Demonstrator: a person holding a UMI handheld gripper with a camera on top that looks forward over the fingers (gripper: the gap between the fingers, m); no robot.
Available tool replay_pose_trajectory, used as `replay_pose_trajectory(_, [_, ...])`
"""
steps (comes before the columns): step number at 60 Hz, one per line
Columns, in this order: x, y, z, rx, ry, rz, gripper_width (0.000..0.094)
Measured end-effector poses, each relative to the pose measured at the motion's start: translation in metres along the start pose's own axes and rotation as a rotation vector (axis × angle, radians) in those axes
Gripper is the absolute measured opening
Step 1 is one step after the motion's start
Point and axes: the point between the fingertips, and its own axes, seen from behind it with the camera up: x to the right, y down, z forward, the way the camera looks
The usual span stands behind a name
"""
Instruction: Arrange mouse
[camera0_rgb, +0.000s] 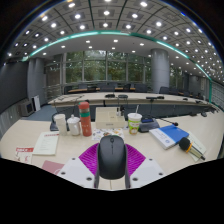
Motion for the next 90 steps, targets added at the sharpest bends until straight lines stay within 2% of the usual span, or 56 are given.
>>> replay_pose_trajectory(6, [-0.079,0.005,-0.005,-0.020,-0.050,-0.006,0.0345])
replay_pose_trajectory(14, [-0.165,0.063,0.008,-0.105,-0.101,0.020,0.0344])
replay_pose_trajectory(23, [-0.202,0.151,0.032,-0.255,-0.089,0.022,0.0347])
replay_pose_trajectory(27, [-0.208,0.177,0.035,-0.292,-0.073,0.007,0.0353])
replay_pose_trajectory(33, [-0.211,0.195,0.037,-0.309,-0.073,-0.008,0.0441])
replay_pose_trajectory(37, [-0.210,0.193,0.034,-0.309,-0.068,-0.032,0.0510])
replay_pose_trajectory(43, [-0.208,0.172,0.016,-0.288,-0.071,-0.070,0.0812])
replay_pose_trajectory(45, [-0.208,0.160,0.005,-0.273,-0.074,-0.081,0.0867])
replay_pose_trajectory(51, [-0.207,0.121,-0.040,-0.224,-0.088,-0.099,0.0855])
replay_pose_trajectory(63, [-0.194,0.081,-0.155,-0.203,-0.086,-0.051,0.0855])
replay_pose_trajectory(77, [-0.163,0.083,-0.262,-0.196,-0.053,-0.036,0.0856])
replay_pose_trajectory(90, [-0.136,0.088,-0.313,-0.176,-0.045,-0.054,0.0853])
